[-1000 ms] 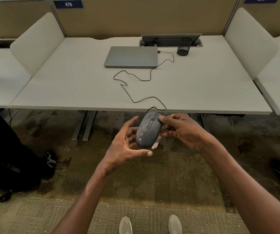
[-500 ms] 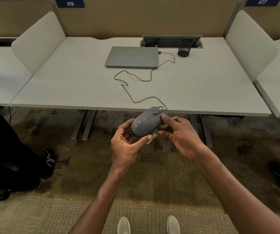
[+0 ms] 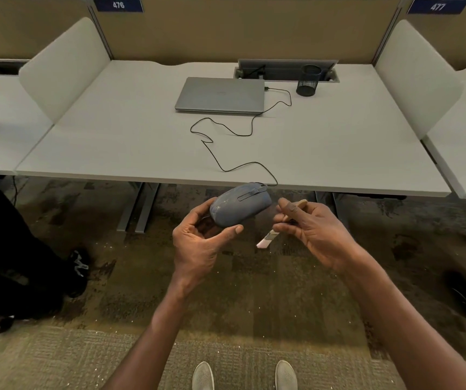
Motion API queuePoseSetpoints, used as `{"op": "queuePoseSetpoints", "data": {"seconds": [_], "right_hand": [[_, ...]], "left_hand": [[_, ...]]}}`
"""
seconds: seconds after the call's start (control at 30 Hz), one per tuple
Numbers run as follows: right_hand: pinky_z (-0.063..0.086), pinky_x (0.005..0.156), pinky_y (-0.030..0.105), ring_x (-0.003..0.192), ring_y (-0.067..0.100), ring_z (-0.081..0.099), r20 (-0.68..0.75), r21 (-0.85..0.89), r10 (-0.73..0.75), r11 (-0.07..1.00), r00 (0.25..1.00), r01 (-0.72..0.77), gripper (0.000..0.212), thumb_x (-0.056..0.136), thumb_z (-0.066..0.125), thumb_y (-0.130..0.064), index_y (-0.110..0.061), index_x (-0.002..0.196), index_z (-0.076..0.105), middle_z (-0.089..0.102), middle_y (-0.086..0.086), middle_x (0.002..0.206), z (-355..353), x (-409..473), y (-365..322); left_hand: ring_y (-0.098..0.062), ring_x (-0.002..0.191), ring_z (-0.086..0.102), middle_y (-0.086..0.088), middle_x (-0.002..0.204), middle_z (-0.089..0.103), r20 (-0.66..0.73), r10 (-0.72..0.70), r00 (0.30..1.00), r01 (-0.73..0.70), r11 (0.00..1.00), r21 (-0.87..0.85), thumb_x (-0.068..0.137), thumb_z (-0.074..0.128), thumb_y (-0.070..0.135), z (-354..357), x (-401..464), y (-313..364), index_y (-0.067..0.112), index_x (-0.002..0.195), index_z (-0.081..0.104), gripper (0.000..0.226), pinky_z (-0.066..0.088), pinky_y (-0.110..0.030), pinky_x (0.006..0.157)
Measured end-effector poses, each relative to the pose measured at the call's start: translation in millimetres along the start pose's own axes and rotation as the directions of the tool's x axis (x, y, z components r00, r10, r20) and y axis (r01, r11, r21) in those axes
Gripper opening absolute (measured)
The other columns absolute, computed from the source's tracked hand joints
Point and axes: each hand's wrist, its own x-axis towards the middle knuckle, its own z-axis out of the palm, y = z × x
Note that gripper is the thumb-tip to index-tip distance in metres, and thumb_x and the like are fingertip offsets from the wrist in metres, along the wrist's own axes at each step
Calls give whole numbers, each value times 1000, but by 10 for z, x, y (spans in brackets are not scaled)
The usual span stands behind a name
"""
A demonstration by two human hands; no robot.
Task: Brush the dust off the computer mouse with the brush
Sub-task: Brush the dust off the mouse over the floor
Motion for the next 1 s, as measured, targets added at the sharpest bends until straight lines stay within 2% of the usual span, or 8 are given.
{"op": "queuePoseSetpoints", "data": {"seconds": [0.17,0.27,0.33,0.47,0.6,0.7,0.87,1.0], "right_hand": [[59,90,31,92,21,74,-22,-309,-101,947,995,90,16,96,59,-3,-2,109,68,71,21,110,-168,-151,-241],[59,67,19,74,14,71,56,-475,-224,851,973,224,16,98,54,-1,2,104,69,75,16,99,-125,-277,-483],[55,56,20,67,13,67,123,-562,-292,767,948,310,14,96,59,-6,-3,99,72,78,7,97,-68,-346,-632],[57,74,30,85,18,69,217,-660,-447,588,868,468,24,83,68,-28,-9,96,76,77,-8,97,112,-472,-838],[55,72,11,84,1,71,319,-710,-582,377,748,595,17,87,74,-21,-11,102,77,75,-13,91,317,-517,-943],[59,72,19,78,2,74,390,-692,-600,309,699,652,12,87,77,-14,-5,95,74,76,-4,85,466,-443,-923],[62,73,36,78,12,74,451,-713,-543,259,709,652,10,88,77,-12,-5,92,71,75,4,84,698,-327,-830],[59,70,39,75,16,73,499,-735,-494,193,712,650,14,88,77,-20,-8,92,70,74,5,83,823,-242,-764]], "left_hand": [[-12,109,71,8,114,73,16,-1,1000,1,1000,7,59,86,14,-33,7,-25,20,120,63,65,60,-23,84],[-10,106,73,18,108,76,29,-15,999,14,1000,19,58,86,15,-13,7,-49,25,117,64,64,60,-23,84],[-10,106,73,16,108,76,31,-23,999,22,999,32,57,87,16,-1,-2,-63,25,117,65,64,60,-24,84],[-14,110,71,5,118,71,53,-23,998,20,999,48,56,88,24,14,-18,-94,21,121,64,69,61,-31,89],[-13,110,71,0,122,69,78,-23,997,17,997,72,56,89,26,45,-50,-116,19,124,63,72,61,-29,87],[-14,110,72,-4,122,71,77,-25,997,18,996,83,57,90,21,60,-58,-150,16,125,64,73,61,-30,86],[-9,105,73,5,114,73,80,-33,996,25,995,93,56,90,16,96,-69,-158,20,121,64,71,59,-22,85],[-13,106,73,-7,115,74,79,-32,996,25,996,91,58,91,17,80,-74,-193,4,127,65,75,59,-25,87]]}}
